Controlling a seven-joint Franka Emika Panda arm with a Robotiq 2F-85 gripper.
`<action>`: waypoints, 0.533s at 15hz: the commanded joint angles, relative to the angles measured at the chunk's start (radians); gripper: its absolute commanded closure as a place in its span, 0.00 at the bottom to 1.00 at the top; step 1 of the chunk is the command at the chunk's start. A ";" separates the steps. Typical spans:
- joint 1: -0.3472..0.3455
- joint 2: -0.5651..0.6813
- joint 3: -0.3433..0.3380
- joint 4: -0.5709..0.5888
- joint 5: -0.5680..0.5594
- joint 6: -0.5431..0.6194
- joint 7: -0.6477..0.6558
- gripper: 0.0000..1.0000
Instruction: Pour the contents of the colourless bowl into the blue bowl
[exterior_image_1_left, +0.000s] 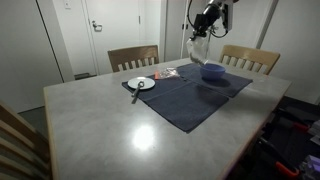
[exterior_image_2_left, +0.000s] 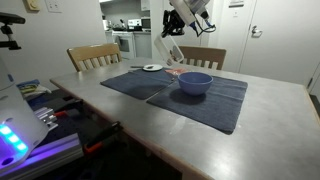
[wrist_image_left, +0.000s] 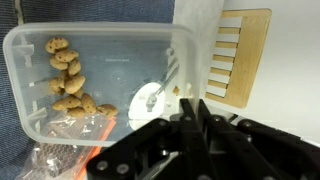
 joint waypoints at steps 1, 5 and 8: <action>-0.007 -0.007 -0.032 -0.006 0.040 -0.052 -0.036 0.98; -0.020 -0.016 -0.063 -0.017 0.071 -0.086 -0.064 0.98; -0.033 -0.015 -0.088 -0.023 0.101 -0.114 -0.098 0.98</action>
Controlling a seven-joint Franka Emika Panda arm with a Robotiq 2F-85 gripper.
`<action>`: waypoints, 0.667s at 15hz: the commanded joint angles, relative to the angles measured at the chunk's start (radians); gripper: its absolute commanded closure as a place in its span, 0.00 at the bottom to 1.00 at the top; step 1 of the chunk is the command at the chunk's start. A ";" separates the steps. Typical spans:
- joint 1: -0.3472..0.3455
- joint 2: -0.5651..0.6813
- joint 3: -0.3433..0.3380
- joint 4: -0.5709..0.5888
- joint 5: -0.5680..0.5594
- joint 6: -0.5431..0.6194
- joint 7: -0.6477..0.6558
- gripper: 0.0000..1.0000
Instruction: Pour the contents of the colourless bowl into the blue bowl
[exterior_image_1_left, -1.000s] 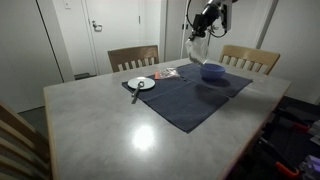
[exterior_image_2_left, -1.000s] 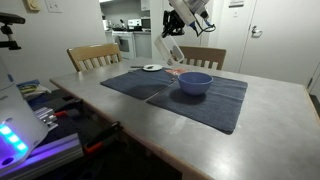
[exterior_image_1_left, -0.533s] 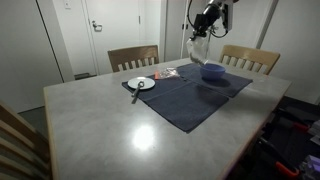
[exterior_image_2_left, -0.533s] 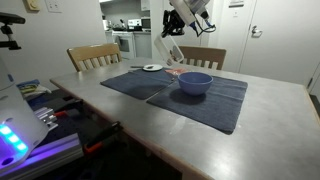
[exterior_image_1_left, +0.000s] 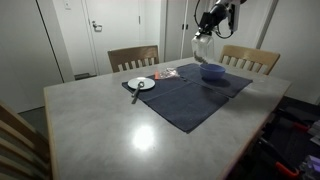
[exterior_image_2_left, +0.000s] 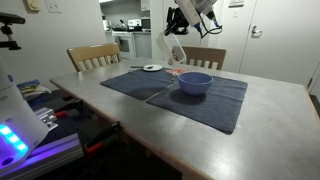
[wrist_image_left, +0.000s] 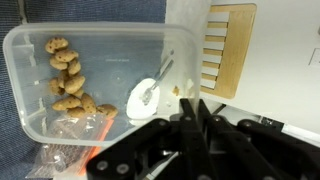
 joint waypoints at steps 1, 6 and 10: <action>-0.027 -0.015 -0.027 -0.024 0.051 -0.052 -0.062 0.98; -0.063 -0.006 -0.065 -0.021 0.102 -0.138 -0.136 0.98; -0.086 0.010 -0.091 -0.006 0.128 -0.214 -0.179 0.98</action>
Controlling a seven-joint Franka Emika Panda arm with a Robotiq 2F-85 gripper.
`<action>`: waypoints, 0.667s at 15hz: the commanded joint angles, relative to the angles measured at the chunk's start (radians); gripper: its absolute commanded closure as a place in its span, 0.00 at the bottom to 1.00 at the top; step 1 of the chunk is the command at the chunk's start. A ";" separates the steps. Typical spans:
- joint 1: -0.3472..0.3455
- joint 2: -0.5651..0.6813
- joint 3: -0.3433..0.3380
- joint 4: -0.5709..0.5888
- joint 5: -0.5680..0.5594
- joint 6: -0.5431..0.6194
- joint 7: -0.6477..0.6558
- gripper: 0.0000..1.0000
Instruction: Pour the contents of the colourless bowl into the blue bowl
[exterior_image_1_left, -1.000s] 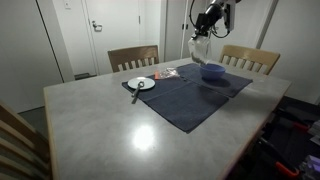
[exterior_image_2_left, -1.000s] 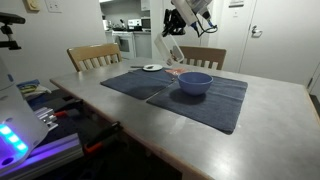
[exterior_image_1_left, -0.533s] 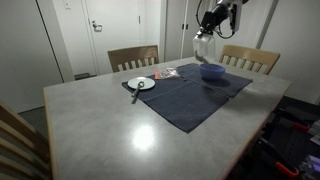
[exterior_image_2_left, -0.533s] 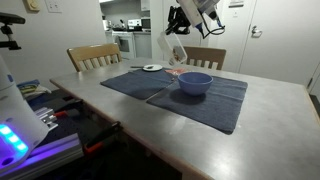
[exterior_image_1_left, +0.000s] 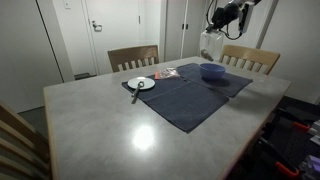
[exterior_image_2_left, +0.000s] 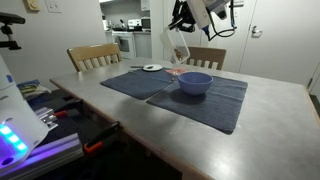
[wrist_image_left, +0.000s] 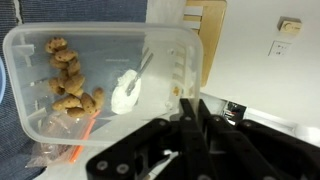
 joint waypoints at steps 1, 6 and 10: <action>-0.024 0.014 -0.020 0.009 0.044 -0.076 -0.054 0.98; -0.050 0.049 -0.043 0.028 0.089 -0.159 -0.097 0.98; -0.068 0.083 -0.059 0.044 0.113 -0.199 -0.121 0.98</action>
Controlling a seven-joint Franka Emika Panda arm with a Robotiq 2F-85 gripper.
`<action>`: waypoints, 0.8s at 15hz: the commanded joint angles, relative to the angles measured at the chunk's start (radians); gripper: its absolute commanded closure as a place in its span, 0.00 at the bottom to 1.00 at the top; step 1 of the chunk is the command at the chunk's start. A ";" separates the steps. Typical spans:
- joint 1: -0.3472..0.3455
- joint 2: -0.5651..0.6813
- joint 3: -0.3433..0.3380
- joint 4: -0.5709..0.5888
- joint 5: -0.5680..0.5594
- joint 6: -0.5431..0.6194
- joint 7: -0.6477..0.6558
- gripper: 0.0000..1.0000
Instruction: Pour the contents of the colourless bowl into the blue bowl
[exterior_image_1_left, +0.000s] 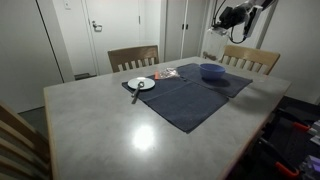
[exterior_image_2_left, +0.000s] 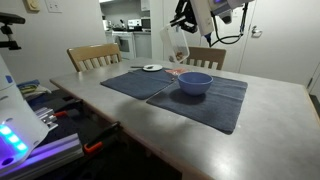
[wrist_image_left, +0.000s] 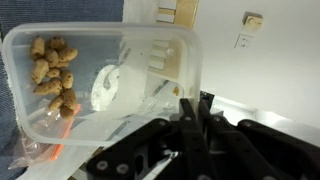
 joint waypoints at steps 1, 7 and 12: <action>-0.024 0.045 -0.016 0.038 0.032 -0.061 -0.030 0.98; -0.076 0.108 -0.025 0.090 0.044 -0.172 -0.073 0.98; -0.118 0.175 -0.021 0.155 0.050 -0.262 -0.124 0.98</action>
